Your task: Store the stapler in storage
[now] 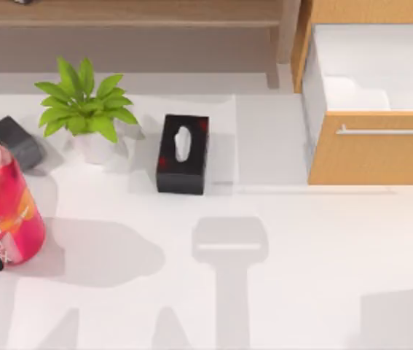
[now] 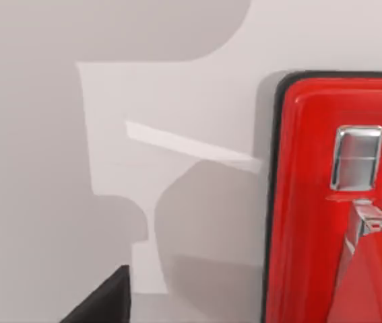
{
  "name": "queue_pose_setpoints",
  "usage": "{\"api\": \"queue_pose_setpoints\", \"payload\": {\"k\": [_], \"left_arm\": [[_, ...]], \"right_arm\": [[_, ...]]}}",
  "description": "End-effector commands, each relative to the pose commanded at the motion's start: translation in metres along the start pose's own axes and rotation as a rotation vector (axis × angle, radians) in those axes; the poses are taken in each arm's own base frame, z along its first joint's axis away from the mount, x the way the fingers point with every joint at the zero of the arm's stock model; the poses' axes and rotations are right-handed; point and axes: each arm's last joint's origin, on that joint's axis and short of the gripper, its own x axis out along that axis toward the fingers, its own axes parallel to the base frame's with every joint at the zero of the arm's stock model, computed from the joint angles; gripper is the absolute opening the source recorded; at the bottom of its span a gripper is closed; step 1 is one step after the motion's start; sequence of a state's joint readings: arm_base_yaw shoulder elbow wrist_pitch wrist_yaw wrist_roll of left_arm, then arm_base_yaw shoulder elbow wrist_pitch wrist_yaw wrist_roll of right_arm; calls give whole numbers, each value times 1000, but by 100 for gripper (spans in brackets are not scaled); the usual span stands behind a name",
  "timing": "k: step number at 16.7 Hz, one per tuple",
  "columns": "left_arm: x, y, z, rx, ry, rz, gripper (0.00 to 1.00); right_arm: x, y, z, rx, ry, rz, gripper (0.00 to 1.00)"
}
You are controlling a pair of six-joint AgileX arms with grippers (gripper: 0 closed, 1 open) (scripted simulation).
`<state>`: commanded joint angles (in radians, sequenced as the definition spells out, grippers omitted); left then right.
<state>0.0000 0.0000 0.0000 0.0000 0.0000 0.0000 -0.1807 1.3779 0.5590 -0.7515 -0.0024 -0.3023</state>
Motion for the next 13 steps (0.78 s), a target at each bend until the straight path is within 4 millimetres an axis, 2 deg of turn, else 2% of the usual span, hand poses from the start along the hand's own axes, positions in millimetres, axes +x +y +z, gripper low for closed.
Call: {"api": "queue_pose_setpoints", "payload": {"k": [5, 13], "left_arm": [[0, 0, 0, 0, 0, 0, 100], [0, 0, 0, 0, 0, 0, 100]], "right_arm": [[3, 0, -1, 0, 2, 1, 100], [3, 0, -1, 0, 2, 1, 40]]}}
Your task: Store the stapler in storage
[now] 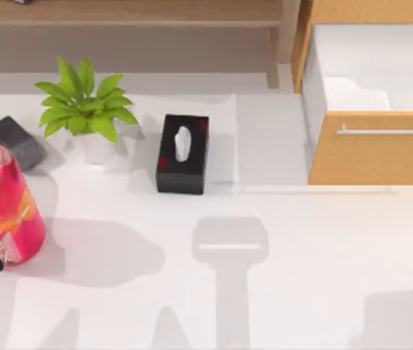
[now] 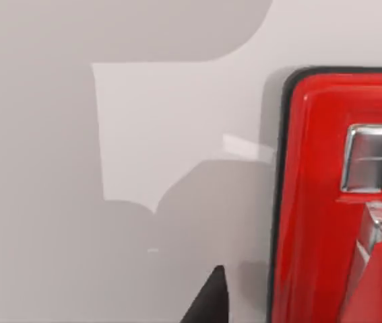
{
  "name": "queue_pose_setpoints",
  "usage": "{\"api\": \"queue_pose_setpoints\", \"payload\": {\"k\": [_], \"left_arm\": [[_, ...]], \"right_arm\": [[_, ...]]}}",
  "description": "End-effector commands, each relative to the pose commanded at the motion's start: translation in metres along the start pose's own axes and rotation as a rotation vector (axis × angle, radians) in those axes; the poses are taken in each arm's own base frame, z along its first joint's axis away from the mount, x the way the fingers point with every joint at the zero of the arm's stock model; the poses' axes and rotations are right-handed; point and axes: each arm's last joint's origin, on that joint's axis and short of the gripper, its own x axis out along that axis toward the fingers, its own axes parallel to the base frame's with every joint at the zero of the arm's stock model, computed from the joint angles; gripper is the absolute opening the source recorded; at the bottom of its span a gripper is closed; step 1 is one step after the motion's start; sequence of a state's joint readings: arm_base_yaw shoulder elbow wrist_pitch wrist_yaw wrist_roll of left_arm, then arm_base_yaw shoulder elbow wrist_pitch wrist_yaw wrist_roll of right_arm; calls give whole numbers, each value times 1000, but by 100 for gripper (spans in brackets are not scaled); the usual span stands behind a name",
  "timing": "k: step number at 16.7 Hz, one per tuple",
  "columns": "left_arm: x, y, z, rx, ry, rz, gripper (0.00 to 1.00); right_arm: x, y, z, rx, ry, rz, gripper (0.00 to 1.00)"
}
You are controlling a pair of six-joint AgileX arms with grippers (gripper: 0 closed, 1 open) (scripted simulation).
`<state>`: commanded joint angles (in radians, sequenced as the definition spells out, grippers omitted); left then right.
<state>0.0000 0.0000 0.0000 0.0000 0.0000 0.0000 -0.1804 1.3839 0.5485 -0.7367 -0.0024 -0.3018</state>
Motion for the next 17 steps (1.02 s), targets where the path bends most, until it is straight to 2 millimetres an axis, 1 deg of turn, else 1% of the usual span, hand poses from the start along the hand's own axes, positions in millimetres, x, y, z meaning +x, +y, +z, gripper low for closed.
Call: {"api": "queue_pose_setpoints", "payload": {"k": [5, 6, 14, 17], "left_arm": [[0, 0, 0, 0, 0, 0, 100], [0, 0, 0, 0, 0, 0, 100], [0, 0, 0, 0, 0, 0, 100], [0, 0, 0, 0, 0, 0, 100]], "right_arm": [[0, 0, 0, 0, 0, 0, 2], [0, 0, 0, 0, 0, 0, 0], [0, 0, 0, 1, -1, -1, 0], [-9, -1, 2, 1, -8, -3, 0]]}}
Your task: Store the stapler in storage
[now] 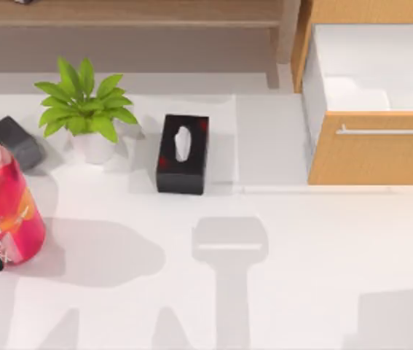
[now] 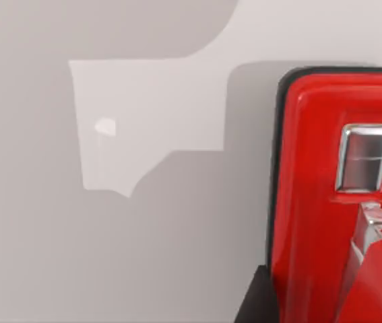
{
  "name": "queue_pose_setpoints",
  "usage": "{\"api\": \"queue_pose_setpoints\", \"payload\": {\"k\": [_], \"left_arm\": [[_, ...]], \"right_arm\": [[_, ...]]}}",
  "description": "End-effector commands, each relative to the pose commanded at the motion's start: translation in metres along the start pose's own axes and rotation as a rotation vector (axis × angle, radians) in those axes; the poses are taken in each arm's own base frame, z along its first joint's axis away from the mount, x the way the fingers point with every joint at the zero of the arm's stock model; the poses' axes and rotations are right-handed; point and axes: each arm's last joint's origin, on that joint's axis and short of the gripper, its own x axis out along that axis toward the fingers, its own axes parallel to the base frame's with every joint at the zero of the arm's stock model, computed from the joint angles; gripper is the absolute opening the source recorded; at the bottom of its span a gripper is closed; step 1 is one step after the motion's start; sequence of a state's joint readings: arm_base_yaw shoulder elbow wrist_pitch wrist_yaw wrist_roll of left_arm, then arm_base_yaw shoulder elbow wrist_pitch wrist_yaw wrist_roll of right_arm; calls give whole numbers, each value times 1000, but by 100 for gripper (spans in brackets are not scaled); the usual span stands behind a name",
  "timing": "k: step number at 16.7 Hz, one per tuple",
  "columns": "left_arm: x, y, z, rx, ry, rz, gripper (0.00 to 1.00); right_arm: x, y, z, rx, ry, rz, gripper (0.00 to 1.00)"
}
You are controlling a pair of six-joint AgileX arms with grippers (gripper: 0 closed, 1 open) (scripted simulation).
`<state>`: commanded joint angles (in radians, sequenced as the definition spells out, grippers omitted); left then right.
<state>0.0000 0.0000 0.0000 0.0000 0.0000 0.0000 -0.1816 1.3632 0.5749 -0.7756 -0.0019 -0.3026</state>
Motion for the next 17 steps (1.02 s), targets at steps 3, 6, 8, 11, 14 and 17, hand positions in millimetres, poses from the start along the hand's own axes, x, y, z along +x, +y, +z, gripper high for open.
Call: {"api": "queue_pose_setpoints", "payload": {"k": [3, 6, 8, 11, 14, 17], "left_arm": [[0, 0, 0, 0, 0, 0, 100], [0, 0, 0, 0, 0, 0, 100], [0, 0, 0, 0, 0, 0, 100], [0, 0, 0, 0, 0, 0, 100], [0, 0, 0, 0, 0, 0, 100], [0, 0, 0, 0, 0, 0, 100]], "right_arm": [[-12, 1, -2, 1, 23, 7, 0], [-21, 1, -1, 0, 6, 2, 0], [-20, 1, -2, 1, 11, 4, 0], [-27, 1, 5, -18, -20, -12, 0], [-54, 2, 32, -84, -114, -60, 0], [-96, 7, 75, -160, -235, -111, 0]]}}
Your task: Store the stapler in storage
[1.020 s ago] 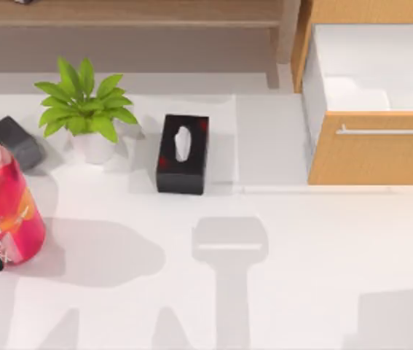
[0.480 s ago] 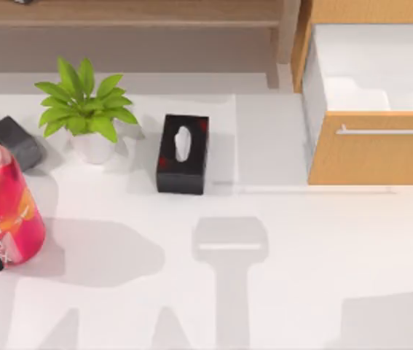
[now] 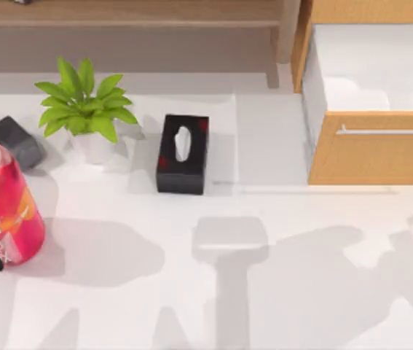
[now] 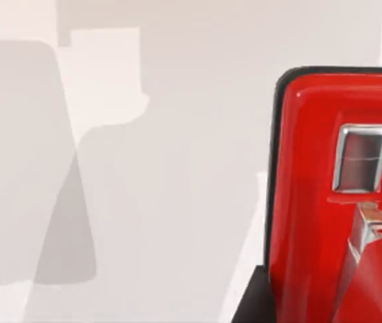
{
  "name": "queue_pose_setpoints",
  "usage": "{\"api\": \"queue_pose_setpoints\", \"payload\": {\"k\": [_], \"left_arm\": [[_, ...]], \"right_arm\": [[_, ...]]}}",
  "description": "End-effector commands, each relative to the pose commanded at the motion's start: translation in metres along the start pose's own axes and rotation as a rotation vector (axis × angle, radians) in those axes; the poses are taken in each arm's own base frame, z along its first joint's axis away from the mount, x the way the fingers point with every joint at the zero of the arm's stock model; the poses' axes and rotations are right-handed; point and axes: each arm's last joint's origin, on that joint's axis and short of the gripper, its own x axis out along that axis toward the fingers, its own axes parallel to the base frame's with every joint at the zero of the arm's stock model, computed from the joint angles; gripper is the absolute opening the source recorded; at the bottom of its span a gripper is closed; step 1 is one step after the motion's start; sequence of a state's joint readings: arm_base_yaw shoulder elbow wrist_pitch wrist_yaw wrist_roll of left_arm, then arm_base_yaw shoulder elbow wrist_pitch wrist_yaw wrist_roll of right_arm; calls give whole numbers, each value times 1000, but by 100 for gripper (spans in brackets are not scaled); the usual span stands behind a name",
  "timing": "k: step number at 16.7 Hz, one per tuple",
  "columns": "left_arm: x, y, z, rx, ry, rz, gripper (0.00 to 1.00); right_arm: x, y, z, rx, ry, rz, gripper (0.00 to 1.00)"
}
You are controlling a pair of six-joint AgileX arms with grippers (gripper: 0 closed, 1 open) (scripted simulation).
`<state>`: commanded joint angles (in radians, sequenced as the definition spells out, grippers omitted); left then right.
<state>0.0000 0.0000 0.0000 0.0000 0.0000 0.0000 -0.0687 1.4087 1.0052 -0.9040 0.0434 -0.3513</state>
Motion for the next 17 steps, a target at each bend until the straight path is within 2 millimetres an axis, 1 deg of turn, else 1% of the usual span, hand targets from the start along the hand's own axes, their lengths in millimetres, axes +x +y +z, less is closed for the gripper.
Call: {"api": "queue_pose_setpoints", "payload": {"k": [2, 4, 6, 8, 9, 10, 12, 13, 15, 17], "left_arm": [[0, 0, 0, 0, 0, 0, 100], [0, 0, 0, 0, 0, 0, 100], [0, 0, 0, 0, 0, 0, 100], [0, 0, 0, 0, 0, 0, 100], [0, 0, 0, 0, 0, 0, 100], [0, 0, 0, 0, 0, 0, 100], [0, 0, 0, 0, 0, 0, 100], [0, 0, 0, 0, 0, 0, 100], [0, 0, 0, 0, 0, 0, 100], [0, 0, 0, 0, 0, 0, 100]], "right_arm": [[-23, -2, 41, -36, -79, -26, 0], [-39, -2, 83, -53, -136, -35, 0], [-45, 1, 123, -47, -168, -27, 0], [-39, 6, 159, -20, -170, -7, 0], [-30, 8, 175, 2, -156, 7, 0], [-17, 11, 188, 27, -130, 23, 0], [20, 19, 207, 85, -44, 54, 0], [40, 23, 213, 115, 9, 67, 0], [75, 31, 217, 176, 114, 84, 0], [98, 35, 216, 231, 198, 92, 0]]}}
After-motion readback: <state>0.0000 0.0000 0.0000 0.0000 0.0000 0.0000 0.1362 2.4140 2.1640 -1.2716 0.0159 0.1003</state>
